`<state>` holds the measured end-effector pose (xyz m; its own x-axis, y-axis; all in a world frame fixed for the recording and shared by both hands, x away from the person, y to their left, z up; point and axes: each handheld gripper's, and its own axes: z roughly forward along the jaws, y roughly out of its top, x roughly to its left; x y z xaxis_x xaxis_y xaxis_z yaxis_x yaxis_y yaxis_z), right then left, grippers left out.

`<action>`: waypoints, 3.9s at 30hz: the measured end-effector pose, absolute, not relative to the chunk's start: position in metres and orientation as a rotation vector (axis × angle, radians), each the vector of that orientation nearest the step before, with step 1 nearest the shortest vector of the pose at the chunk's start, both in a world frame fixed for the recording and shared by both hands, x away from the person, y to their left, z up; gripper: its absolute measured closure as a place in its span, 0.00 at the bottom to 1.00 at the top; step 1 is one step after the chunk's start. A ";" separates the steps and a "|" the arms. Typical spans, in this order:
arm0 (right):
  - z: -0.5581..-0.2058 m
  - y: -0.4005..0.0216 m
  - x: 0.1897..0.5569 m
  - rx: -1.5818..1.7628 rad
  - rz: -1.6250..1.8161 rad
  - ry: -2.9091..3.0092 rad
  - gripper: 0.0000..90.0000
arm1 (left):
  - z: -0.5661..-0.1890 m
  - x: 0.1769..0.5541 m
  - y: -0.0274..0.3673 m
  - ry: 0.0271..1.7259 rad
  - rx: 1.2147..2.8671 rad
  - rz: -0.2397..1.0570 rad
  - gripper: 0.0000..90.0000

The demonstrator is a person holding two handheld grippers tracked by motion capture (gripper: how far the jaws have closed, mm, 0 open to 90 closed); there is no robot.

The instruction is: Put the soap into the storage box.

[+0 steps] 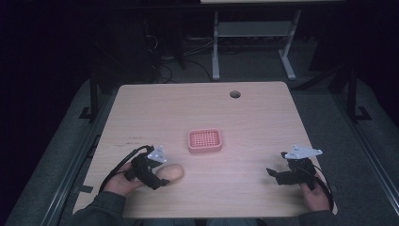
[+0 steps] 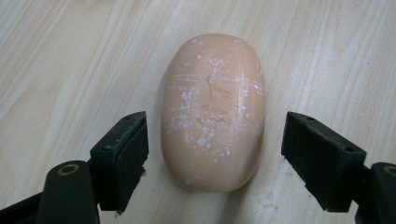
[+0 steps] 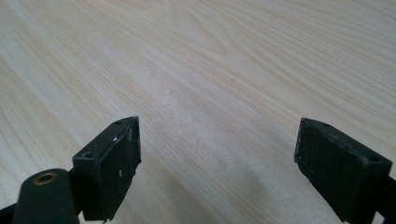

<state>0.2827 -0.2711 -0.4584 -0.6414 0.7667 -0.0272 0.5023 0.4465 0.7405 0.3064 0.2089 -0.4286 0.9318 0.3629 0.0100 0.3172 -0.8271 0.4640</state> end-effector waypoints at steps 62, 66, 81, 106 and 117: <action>-0.457 -0.272 0.281 1.091 1.046 2.319 0.16 | -0.440 0.320 0.184 0.488 2.694 0.111 0.36; -0.457 -0.275 0.280 1.099 1.057 2.306 0.16 | -0.437 0.322 0.182 0.489 2.686 0.111 0.36; -0.456 -0.275 0.278 1.098 1.066 2.300 0.16 | -0.430 0.336 0.168 0.465 2.707 0.083 0.36; -0.454 -0.273 0.274 1.084 1.080 2.293 0.16 | -0.416 0.356 0.154 0.425 2.743 0.043 0.36; -0.453 -0.273 0.273 1.079 1.085 2.288 0.16 | -0.409 0.367 0.145 0.405 2.759 0.045 0.36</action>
<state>0.2734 -0.2733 -0.4529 -0.6295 0.7768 -0.0179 0.4776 0.4050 0.7797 0.3668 0.1450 -0.4088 0.9587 0.2839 -0.0192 0.2728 -0.8977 0.3460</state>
